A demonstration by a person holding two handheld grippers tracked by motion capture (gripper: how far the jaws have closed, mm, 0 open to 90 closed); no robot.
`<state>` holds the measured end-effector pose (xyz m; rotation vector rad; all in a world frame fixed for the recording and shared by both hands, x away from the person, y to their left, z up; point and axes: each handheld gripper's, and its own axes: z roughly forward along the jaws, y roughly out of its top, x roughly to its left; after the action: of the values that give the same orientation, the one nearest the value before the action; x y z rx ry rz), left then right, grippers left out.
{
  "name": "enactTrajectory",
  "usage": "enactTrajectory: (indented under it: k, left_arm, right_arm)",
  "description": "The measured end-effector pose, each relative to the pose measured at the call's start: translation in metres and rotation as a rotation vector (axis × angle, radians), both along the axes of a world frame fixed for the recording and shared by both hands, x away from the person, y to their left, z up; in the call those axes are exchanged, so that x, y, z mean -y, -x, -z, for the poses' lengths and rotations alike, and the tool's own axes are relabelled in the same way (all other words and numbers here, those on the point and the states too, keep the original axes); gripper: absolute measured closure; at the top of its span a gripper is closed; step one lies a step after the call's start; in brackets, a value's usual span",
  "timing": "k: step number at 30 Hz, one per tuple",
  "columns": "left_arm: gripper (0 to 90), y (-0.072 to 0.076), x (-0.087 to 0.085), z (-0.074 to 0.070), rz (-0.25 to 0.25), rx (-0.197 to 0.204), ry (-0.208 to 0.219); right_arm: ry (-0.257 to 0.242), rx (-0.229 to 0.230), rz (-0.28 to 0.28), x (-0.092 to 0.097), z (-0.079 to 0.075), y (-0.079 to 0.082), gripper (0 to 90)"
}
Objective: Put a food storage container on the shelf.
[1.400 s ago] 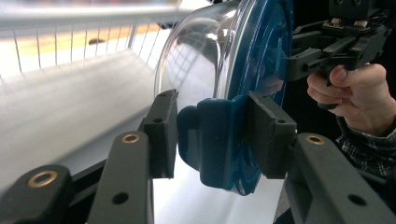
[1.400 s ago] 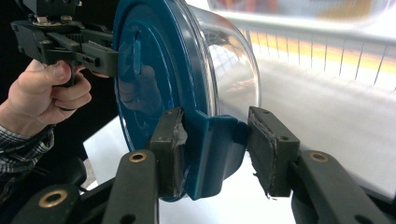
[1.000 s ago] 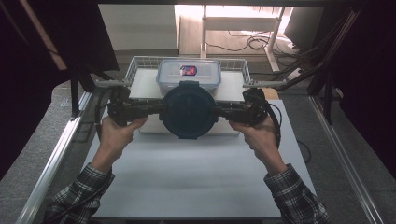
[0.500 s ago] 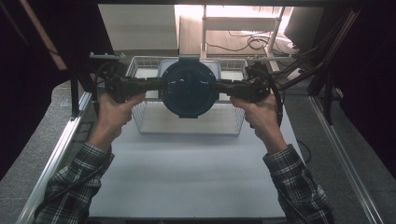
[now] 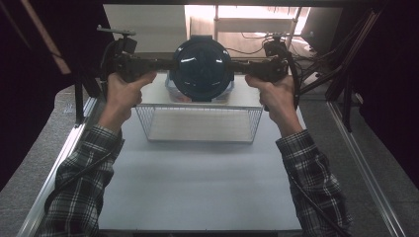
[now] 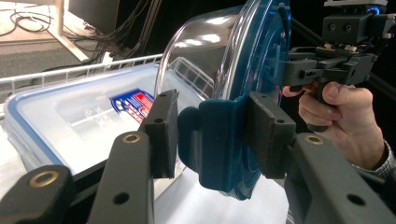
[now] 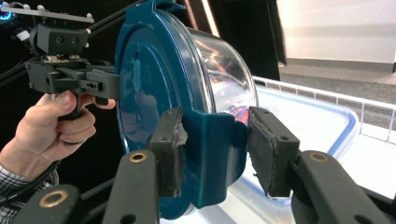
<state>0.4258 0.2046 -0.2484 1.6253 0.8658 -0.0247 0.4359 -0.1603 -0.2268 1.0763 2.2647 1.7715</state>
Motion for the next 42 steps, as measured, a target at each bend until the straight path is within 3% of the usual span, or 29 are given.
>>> enactTrajectory:
  k: [6,12,17,23,29,30,31,32,34,35,37,40,42]
  left_arm:
    - [56.7,-0.014,-0.006,0.002,-0.018,-0.017,0.011]
    - [56.6,-0.024,-0.008,0.009,-0.034,-0.039,0.025]
    - [55.4,-0.026,-0.005,0.007,-0.048,-0.009,-0.012]
    - [54.4,-0.030,-0.004,0.011,-0.068,0.019,0.010]
    - [53.1,-0.038,-0.005,0.017,-0.069,-0.002,0.041]
    - [52.5,-0.039,-0.004,0.018,-0.089,0.009,0.030]
    - [52.2,-0.039,-0.002,0.017,-0.128,0.021,-0.026]
    - [57.4,-0.038,0.000,0.017,-0.153,0.037,-0.048]
    - [60.3,-0.041,0.001,0.018,-0.158,0.031,-0.054]
    - [61.3,-0.041,0.001,0.019,-0.153,0.029,-0.040]
    - [61.7,-0.039,0.004,0.017,-0.165,0.044,-0.062]
    - [61.3,-0.036,0.006,0.015,-0.190,0.046,-0.081]
    - [59.0,-0.030,0.006,0.012,-0.221,0.070,-0.098]
  right_arm:
    - [-0.010,-0.015,0.006,-0.007,-0.002,-0.018,56.5]
    - [-0.040,-0.056,0.011,-0.009,0.007,-0.034,56.5]
    - [-0.070,-0.067,0.015,-0.008,0.010,-0.041,55.9]
    - [-0.087,-0.077,0.033,-0.007,0.013,-0.044,55.3]
    - [-0.065,-0.046,0.057,-0.010,0.011,-0.048,56.3]
    - [-0.056,-0.041,0.065,-0.011,0.011,-0.048,58.6]
    - [-0.023,-0.017,0.079,-0.013,0.012,-0.048,59.1]
    - [0.007,-0.019,0.094,-0.016,0.013,-0.049,57.1]
    - [0.025,-0.035,0.097,-0.018,0.019,-0.053,63.7]
    - [-0.018,-0.027,0.098,-0.016,0.021,-0.054,65.3]
    - [-0.013,-0.018,0.111,-0.017,0.023,-0.054,67.9]
    - [0.036,0.032,0.155,-0.023,0.019,-0.049,70.2]
    - [0.081,0.085,0.186,-0.025,0.013,-0.041,71.9]
